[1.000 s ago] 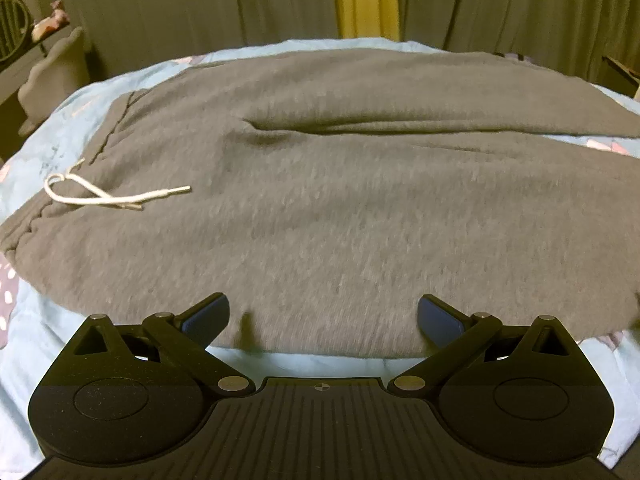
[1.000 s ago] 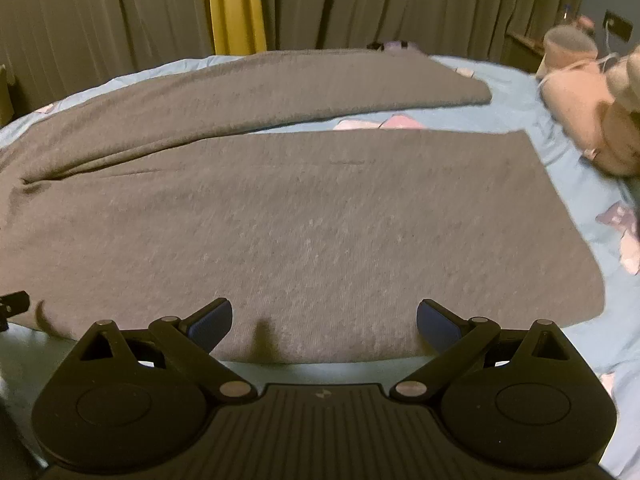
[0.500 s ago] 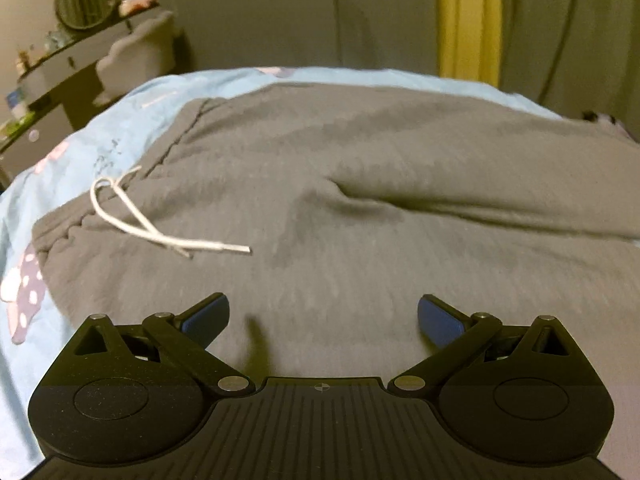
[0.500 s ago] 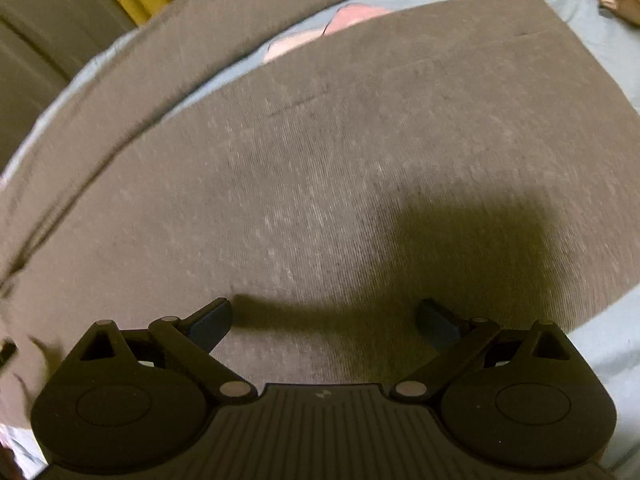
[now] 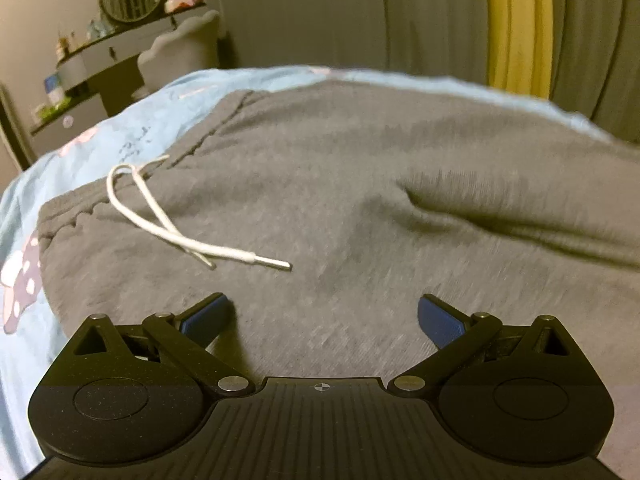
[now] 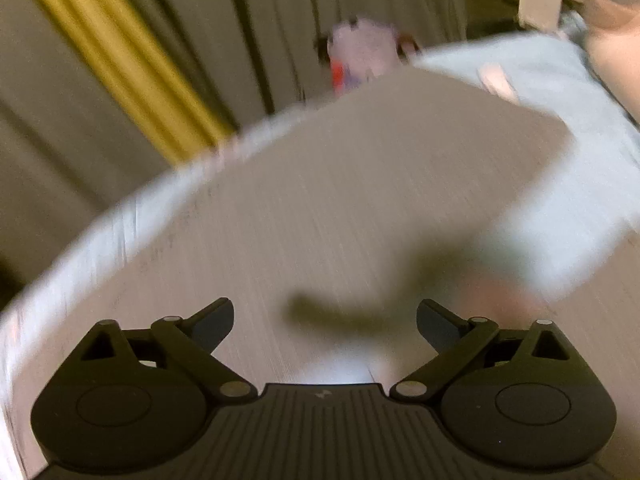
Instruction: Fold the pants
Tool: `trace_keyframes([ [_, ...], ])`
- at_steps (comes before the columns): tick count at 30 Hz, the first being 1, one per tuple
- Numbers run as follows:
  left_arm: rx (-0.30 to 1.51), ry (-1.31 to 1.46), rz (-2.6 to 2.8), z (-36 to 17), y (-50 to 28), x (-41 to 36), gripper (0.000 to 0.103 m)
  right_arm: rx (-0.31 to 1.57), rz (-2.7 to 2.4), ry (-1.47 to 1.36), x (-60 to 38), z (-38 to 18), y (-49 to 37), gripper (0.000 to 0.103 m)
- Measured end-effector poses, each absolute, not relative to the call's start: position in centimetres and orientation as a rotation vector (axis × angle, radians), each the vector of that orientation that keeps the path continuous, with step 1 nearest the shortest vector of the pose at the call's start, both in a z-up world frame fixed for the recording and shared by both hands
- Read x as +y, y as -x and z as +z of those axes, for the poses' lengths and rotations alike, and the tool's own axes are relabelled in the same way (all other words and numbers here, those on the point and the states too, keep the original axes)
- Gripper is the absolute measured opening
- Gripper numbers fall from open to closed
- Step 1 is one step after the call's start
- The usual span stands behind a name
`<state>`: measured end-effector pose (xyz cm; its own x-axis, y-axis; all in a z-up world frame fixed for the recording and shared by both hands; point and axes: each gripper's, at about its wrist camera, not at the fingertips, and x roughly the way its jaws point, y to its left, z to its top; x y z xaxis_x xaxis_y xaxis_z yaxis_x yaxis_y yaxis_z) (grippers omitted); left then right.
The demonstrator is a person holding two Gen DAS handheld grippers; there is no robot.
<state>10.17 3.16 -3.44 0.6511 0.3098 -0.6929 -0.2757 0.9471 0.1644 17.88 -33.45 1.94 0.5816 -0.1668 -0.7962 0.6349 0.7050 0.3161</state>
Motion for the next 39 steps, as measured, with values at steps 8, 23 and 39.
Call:
trace_keyframes([
  [8, 0.687, -0.031, 0.401, -4.9, -9.8, 2.5, 0.103, 0.783, -0.622, -0.842, -37.4, -1.4, -28.6, 0.06],
  [23, 0.643, -0.049, 0.424, -5.4, -9.6, 1.9, 0.103, 0.828, -0.697, -0.699, -39.3, -2.2, -30.7, 0.006],
  [39, 0.667, 0.028, 0.376, -4.8, -9.7, 3.4, 0.103, 0.591, -0.678, -0.931, -33.2, -2.8, 0.7, 0.004],
])
